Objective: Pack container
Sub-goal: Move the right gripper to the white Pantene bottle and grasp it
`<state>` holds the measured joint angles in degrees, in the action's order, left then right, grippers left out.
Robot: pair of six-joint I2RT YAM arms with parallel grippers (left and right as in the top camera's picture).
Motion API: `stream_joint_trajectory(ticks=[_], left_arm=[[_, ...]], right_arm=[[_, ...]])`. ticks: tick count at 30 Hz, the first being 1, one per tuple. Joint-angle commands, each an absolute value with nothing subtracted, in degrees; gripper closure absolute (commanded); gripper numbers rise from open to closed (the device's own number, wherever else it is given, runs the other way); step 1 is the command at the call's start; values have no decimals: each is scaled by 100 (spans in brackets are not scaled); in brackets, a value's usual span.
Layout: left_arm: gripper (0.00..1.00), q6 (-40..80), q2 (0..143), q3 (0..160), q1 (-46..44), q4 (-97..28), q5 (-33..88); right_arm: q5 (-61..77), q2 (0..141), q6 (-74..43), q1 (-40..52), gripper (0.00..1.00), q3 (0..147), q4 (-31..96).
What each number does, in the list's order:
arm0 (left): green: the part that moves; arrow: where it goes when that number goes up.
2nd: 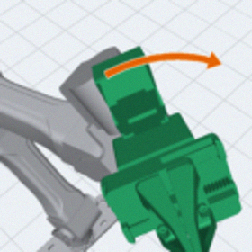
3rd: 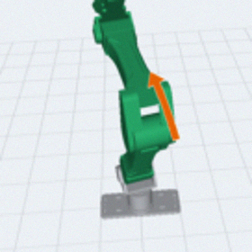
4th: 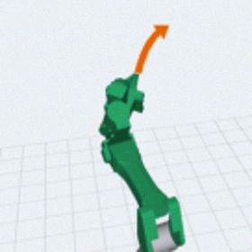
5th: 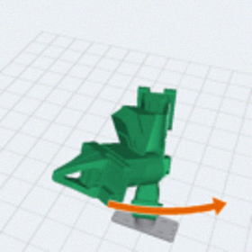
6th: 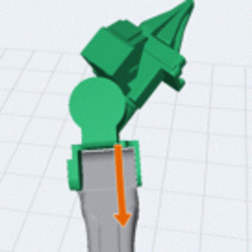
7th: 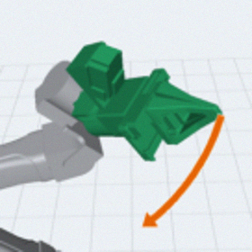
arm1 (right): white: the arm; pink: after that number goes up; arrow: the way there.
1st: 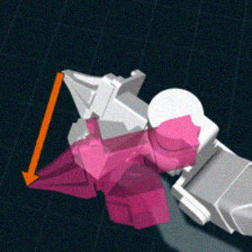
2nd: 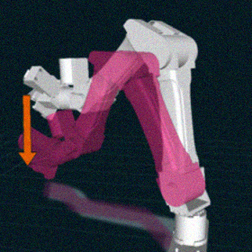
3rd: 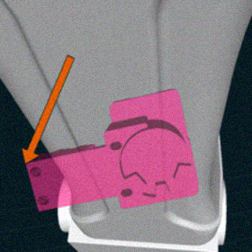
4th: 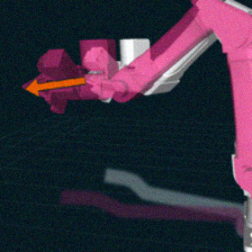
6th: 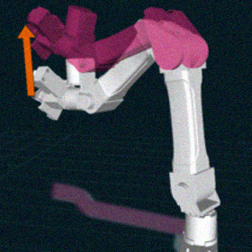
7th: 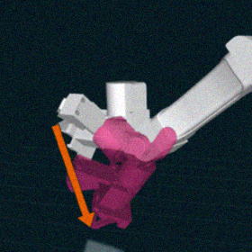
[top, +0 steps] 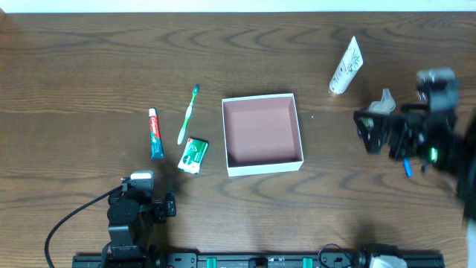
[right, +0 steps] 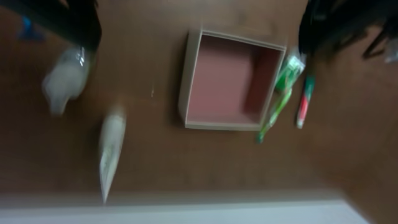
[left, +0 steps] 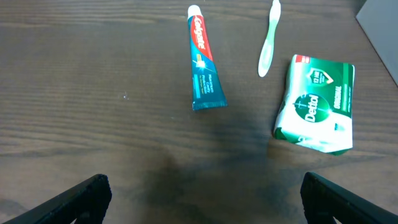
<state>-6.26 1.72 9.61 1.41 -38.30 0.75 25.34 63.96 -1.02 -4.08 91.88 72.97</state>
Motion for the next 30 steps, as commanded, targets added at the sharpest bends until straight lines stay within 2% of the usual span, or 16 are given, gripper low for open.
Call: stream_joint_trajectory(ticks=[1, 5, 12, 17, 21, 23, 24, 25, 28, 30], left_arm=[[2, -639, 134, 895, 154, -3811, 91], [2, -639, 134, 895, 154, -3811, 91], [2, -639, 134, 895, 154, -3811, 91], [2, -639, 134, 895, 154, -3811, 89], [2, -639, 134, 895, 154, -3811, 89], [2, -639, 134, 895, 154, -3811, 89], [2, -639, 134, 895, 154, -3811, 91], [2, -639, 134, 895, 154, -3811, 91], [2, -639, 134, 895, 154, -3811, 89], [2, -639, 134, 895, 154, -3811, 91]], right_arm=[[2443, 7529, 353, -250, 1, 10481, 8003], [2335, 8482, 357, -217, 1, 11378, 8189], [2532, 9183, 460, -200, 1, 11458, 7378], [1026, 9461, 473, 8, 1, 11458, 6497], [1133, 9673, 447, 137, 1, 11458, 6361], [1275, 9710, 443, 158, 10, 11458, 6257], [1330, 9717, 434, 156, 12, 11458, 6191], [1354, 9743, 436, 158, 12, 11458, 6119], [1044, 9904, 541, 156, 2, 11458, 5999], [766, 10097, 537, 154, 1, 11458, 6060]])
